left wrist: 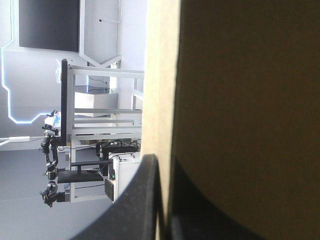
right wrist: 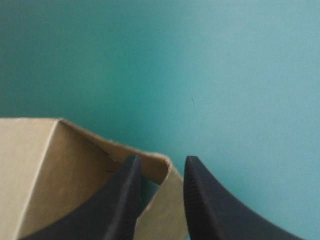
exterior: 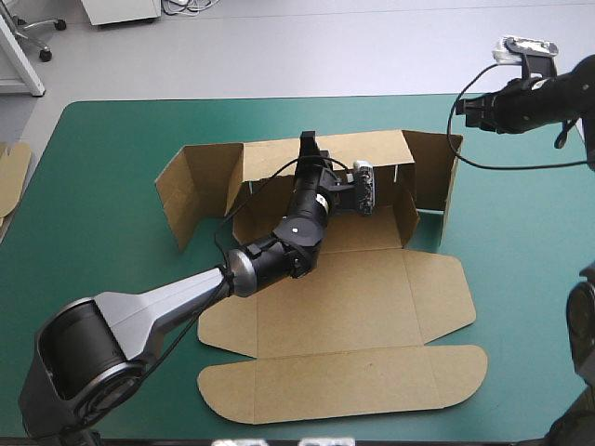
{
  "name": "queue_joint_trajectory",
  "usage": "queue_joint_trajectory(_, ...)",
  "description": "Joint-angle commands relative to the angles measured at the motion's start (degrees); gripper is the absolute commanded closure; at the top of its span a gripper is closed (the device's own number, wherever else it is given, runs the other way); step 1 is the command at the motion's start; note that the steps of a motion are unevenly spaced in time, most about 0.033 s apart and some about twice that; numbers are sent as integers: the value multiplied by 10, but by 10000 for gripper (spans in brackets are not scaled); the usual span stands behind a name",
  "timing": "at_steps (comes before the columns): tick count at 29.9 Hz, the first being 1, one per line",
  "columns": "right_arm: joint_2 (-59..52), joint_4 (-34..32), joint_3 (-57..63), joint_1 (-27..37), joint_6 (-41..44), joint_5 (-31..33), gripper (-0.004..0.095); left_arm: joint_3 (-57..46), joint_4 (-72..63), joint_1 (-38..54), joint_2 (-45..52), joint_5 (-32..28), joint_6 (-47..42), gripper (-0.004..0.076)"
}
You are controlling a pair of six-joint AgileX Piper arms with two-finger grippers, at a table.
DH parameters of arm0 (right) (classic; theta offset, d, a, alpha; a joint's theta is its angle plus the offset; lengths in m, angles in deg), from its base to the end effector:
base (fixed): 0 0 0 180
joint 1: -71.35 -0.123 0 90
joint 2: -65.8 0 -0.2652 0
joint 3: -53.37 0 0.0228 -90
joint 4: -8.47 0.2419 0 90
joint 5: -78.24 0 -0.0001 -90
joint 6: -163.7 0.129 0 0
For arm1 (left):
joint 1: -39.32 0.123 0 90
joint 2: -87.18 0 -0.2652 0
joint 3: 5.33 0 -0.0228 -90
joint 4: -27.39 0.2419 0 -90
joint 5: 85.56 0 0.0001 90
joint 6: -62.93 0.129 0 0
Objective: Fold the box
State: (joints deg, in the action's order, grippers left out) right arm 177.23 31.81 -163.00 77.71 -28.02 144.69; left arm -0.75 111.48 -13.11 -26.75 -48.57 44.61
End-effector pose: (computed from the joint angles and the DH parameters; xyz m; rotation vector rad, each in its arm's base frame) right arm 0.4052 0.0020 0.3626 -0.0727 2.3937 0.3845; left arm 0.3282 -0.2999 0.2651 1.4255 1.3700 0.7689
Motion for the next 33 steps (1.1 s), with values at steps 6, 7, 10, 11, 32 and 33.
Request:
queue_joint_trajectory(6,94,7,-130,3,33,-8,634,3,-21,-1,20,26,-23,738)
queue_joint_trajectory(7,102,4,-130,1,32,-9,634,3,-21,-1,20,26,-23,738)
queue_joint_trajectory(10,120,4,-130,-2,27,-2,634,3,-21,-1,20,22,-23,738)
queue_joint_trajectory(11,124,4,-128,-3,26,-1,634,3,-21,-1,20,22,-23,738)
queue_joint_trajectory(32,-16,94,131,-28,-127,-60,640,3,-21,-1,20,18,-40,738)
queue_joint_trajectory(33,-32,114,161,-28,-142,-81,640,3,-21,-1,20,18,-40,738)
